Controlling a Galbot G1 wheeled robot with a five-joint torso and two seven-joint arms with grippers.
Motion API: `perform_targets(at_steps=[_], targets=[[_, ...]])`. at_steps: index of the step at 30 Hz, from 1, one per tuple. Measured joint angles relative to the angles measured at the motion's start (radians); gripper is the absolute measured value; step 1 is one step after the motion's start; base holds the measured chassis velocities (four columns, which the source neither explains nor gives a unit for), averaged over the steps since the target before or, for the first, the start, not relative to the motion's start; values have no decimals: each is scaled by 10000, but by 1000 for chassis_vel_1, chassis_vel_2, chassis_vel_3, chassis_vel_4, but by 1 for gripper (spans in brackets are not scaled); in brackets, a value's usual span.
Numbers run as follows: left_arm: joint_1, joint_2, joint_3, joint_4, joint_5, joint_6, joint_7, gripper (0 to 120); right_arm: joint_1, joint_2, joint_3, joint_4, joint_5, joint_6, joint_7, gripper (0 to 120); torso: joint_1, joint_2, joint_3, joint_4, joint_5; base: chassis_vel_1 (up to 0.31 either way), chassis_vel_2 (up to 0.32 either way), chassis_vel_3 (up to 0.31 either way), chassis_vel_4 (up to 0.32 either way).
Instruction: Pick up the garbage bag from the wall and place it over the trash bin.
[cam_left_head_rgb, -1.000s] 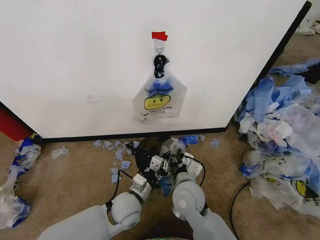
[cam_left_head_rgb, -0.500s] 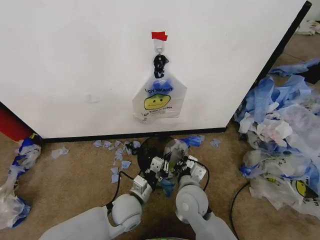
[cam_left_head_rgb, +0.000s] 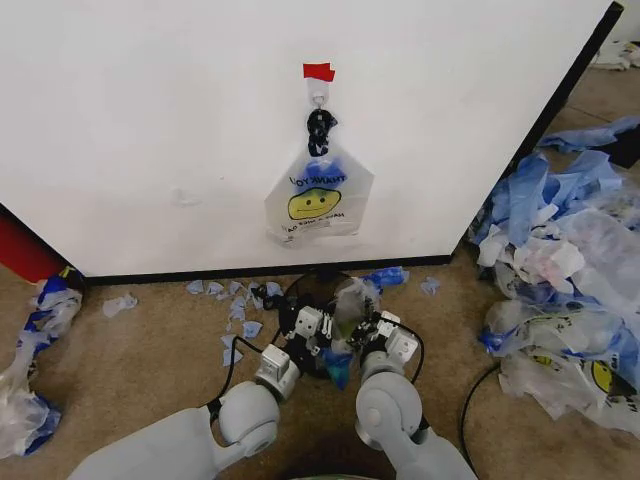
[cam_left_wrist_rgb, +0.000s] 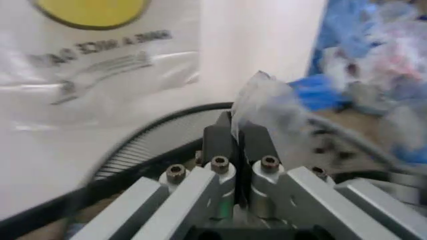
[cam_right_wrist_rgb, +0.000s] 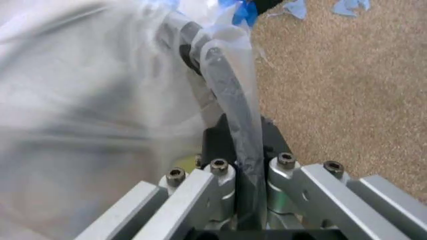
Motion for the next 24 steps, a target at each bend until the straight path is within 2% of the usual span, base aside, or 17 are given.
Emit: perform_targets(at_steps=[24], targets=[[-161, 0, -345, 711, 204, 21, -452, 0, -268, -91, 66, 323, -97, 78, -138, 0, 0, 0, -1, 0, 0, 0, 0, 0, 0]])
